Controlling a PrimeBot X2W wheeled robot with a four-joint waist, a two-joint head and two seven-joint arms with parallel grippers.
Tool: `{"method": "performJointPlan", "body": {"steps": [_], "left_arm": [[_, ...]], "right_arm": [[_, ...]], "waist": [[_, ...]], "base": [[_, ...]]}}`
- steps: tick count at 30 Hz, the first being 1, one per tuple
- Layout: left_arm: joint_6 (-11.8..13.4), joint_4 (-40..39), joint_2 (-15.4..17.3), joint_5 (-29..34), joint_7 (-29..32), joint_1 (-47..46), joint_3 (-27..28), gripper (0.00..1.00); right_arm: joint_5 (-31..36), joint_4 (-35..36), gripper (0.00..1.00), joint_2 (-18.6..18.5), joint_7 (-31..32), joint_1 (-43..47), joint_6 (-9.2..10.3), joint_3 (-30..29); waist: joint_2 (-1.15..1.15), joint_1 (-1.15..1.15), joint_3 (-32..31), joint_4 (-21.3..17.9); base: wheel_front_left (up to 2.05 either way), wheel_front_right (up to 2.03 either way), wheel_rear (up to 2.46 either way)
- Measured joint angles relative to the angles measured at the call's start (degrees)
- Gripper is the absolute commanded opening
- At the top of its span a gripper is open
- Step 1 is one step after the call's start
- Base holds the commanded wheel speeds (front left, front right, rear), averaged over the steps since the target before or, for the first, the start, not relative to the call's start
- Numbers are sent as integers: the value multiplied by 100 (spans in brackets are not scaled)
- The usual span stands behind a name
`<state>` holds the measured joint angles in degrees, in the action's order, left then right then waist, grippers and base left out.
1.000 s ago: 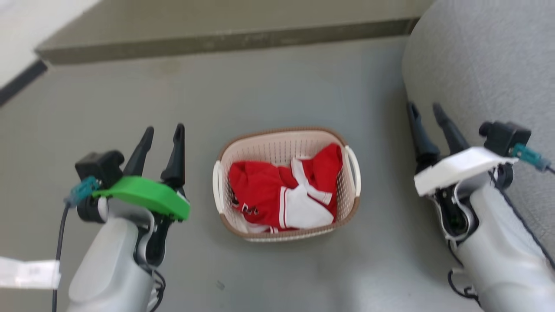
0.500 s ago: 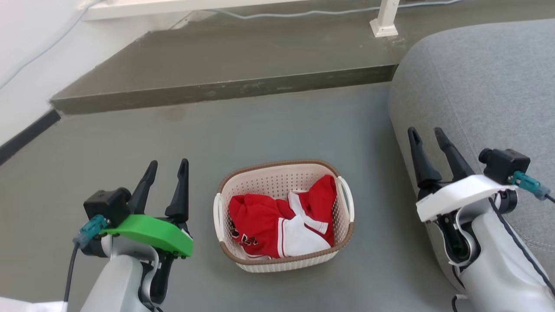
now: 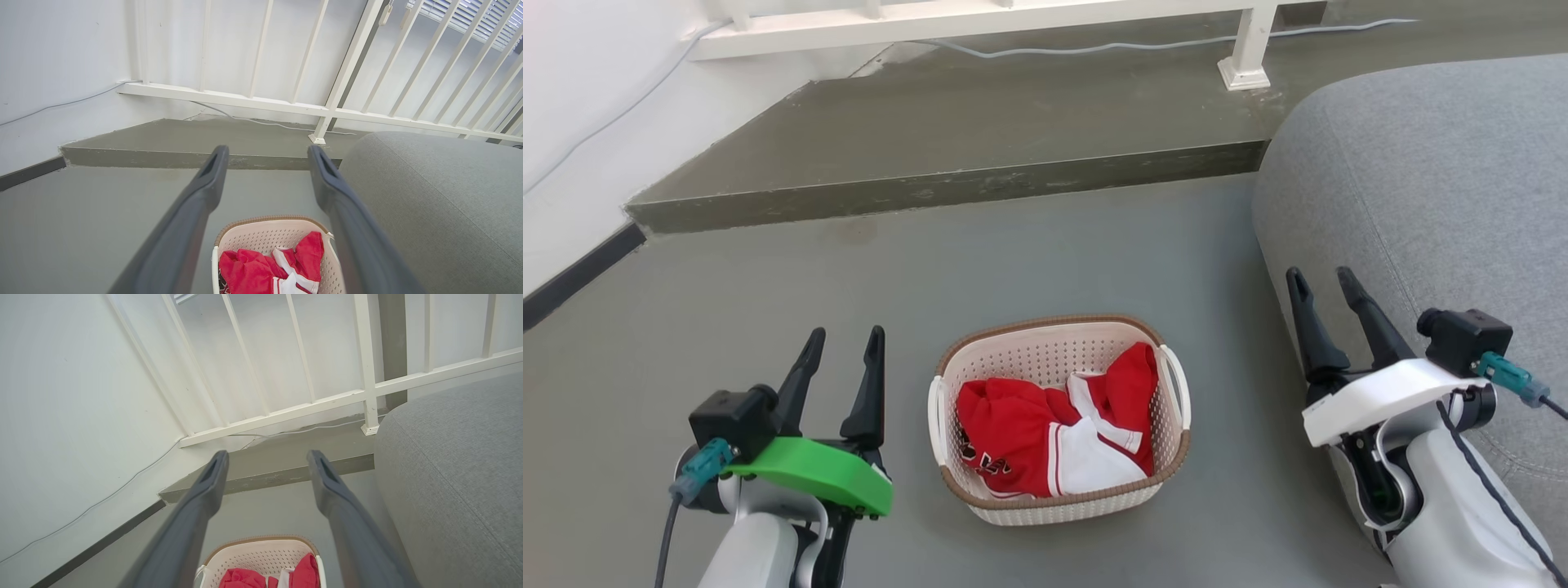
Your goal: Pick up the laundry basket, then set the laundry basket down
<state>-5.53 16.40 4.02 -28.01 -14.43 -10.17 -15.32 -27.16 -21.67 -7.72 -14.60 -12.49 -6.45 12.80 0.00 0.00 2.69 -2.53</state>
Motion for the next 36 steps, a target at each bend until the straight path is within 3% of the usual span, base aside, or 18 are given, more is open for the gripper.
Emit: {"method": "performJointPlan", "body": {"steps": [29,30,36], "left_arm": [[-9,-394,-111,200,0,316,122,100],[-5,-385,-113,198,0,318,120,0],[-3,-120,-143,147,26,510,57,0]], "right_arm": [[246,123,100,94,0,250,8,-121],[250,105,0,98,0,253,2,-122],[227,-134,0,207,7,546,-1,-105]], "waist": [[0,0,-39,8],[0,0,-41,10],[0,0,-43,11]], "base": [[0,0,0],[0,0,0],[0,0,0]]}}
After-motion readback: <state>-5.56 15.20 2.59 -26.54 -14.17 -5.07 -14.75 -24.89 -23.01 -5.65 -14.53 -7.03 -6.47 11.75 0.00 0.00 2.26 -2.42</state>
